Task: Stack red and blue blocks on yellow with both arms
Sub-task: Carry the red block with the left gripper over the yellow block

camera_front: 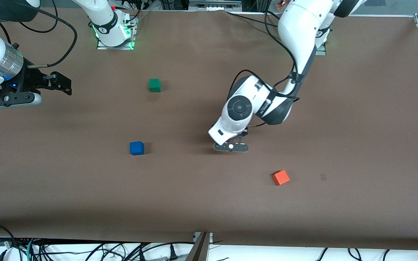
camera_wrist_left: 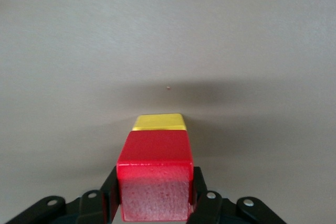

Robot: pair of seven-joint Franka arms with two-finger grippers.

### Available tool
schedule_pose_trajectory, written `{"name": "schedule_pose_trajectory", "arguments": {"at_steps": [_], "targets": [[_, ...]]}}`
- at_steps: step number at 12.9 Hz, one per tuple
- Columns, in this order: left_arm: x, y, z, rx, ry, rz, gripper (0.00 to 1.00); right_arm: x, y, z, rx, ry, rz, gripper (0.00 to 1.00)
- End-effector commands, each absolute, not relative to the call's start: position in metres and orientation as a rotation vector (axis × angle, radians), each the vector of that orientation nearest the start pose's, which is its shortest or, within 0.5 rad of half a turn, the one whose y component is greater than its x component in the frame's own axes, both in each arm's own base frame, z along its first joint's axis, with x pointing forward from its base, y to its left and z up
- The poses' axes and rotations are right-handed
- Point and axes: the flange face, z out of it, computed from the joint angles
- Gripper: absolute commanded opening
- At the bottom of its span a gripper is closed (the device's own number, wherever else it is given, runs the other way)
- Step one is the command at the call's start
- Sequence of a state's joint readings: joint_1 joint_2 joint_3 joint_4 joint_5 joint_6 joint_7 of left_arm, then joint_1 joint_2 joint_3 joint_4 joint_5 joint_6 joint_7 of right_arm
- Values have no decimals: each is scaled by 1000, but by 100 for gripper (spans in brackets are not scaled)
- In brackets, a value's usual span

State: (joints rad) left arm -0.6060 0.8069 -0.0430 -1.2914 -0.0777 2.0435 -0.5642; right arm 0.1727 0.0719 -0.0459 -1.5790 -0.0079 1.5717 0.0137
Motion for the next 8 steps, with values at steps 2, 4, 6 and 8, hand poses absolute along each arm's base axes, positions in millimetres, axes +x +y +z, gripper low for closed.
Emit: {"name": "schedule_pose_trajectory", "arguments": {"at_steps": [2,4,6,8], "targets": [[593,-457,256,-3147,87,122,0,572,71,586,-3151,-187,107,100],[592,-454,250,-3135,89,129,0,571,71,586,-3150,-187,107,100],[593,-452,249,-3131,89,131,0,571,71,586,-3150,-187,107,100],[593,-452,247,-3130,85,136,0,572,71,586,-3151,-187,107,100]]}}
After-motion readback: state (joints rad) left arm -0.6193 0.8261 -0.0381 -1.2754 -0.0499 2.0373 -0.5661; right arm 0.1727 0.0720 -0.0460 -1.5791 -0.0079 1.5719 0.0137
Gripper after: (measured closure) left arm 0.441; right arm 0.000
